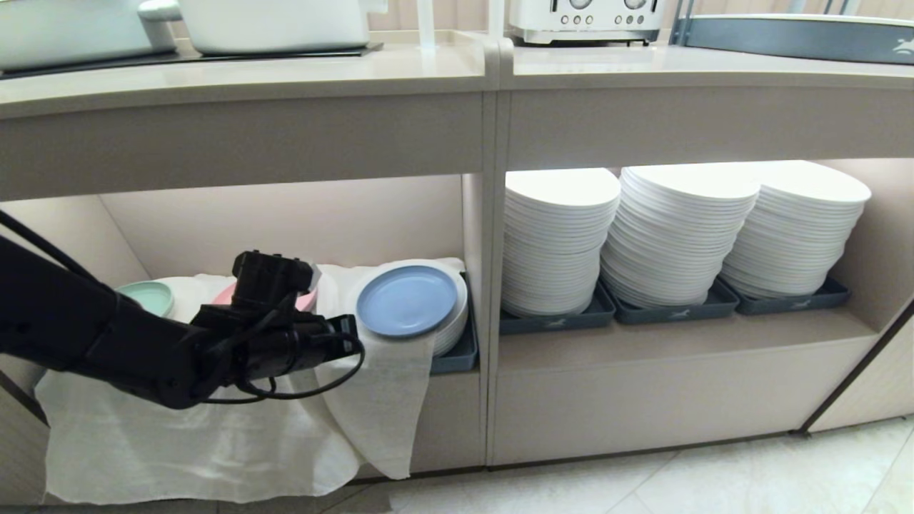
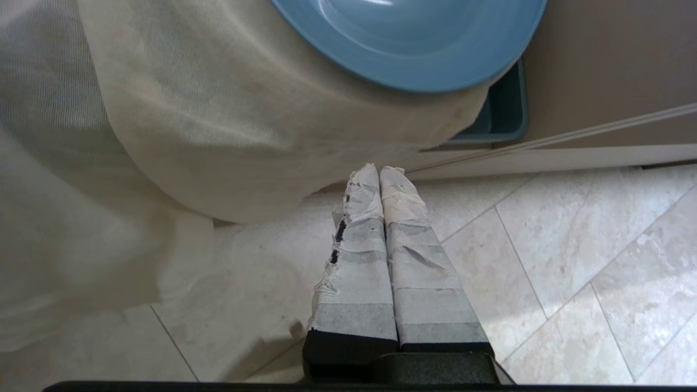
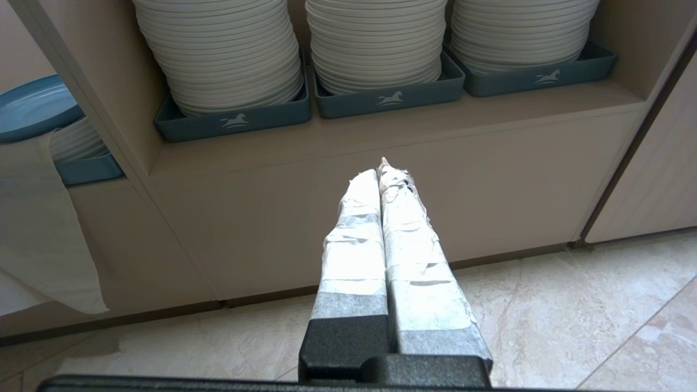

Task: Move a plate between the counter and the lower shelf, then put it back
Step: Pick up the plate in the cupboard

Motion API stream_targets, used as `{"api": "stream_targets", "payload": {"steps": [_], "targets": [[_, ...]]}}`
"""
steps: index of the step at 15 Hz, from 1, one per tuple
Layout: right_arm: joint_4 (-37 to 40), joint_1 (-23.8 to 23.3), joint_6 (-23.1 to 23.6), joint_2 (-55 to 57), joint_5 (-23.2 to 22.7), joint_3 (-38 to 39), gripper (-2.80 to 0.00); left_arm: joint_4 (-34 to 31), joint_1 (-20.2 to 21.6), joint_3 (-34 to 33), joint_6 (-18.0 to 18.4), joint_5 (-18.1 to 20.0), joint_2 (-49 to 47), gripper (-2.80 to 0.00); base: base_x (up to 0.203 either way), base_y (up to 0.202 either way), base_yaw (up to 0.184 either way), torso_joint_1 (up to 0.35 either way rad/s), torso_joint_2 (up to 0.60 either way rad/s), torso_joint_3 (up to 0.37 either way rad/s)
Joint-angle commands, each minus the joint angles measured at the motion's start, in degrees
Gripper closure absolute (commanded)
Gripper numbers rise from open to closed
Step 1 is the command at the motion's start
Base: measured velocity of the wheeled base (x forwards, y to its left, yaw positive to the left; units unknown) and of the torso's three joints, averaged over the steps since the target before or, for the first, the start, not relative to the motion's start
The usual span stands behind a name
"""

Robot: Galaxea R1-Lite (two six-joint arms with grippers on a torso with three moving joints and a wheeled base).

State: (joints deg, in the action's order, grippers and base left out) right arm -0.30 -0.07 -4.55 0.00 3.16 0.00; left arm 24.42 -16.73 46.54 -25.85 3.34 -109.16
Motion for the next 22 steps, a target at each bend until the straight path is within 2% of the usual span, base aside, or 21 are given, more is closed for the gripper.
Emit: {"api": "stream_targets", "payload": {"steps": [1,5,9,10,11,22], "targets": [[0.0,0.1,0.0,0.0,0.0,0.0,0.00,1.2,-0.2,0.0,-0.3,-1.1,-2.4,0.00,0.000,0.000,0.000,0.000,0.00,0.000],[0.0,0.0,0.0,0.0,0.0,0.0,0.00,1.3,-0.4,1.5,-3.3,-2.3,-3.8,0.00,0.000,0.000,0.000,0.000,0.00,0.000],[0.0,0.1,0.0,0.0,0.0,0.0,0.00,1.3,-0.2,2.1,-3.7,-3.1,-4.6,0.00,0.000,0.000,0.000,0.000,0.00,0.000],[0.0,0.0,0.0,0.0,0.0,0.0,0.00,1.3,-0.2,2.3,-3.7,-3.1,-4.6,-0.20,0.000,0.000,0.000,0.000,0.00,0.000],[0.0,0.0,0.0,0.0,0.0,0.0,0.00,1.3,-0.1,2.4,-3.7,-3.2,-4.6,-2.80,0.000,0.000,0.000,0.000,0.00,0.000],[0.0,0.0,0.0,0.0,0.0,0.0,0.00,1.3,-1.0,3.6,-3.7,-4.7,-4.6,-2.80,0.000,0.000,0.000,0.000,0.00,0.000]]}}
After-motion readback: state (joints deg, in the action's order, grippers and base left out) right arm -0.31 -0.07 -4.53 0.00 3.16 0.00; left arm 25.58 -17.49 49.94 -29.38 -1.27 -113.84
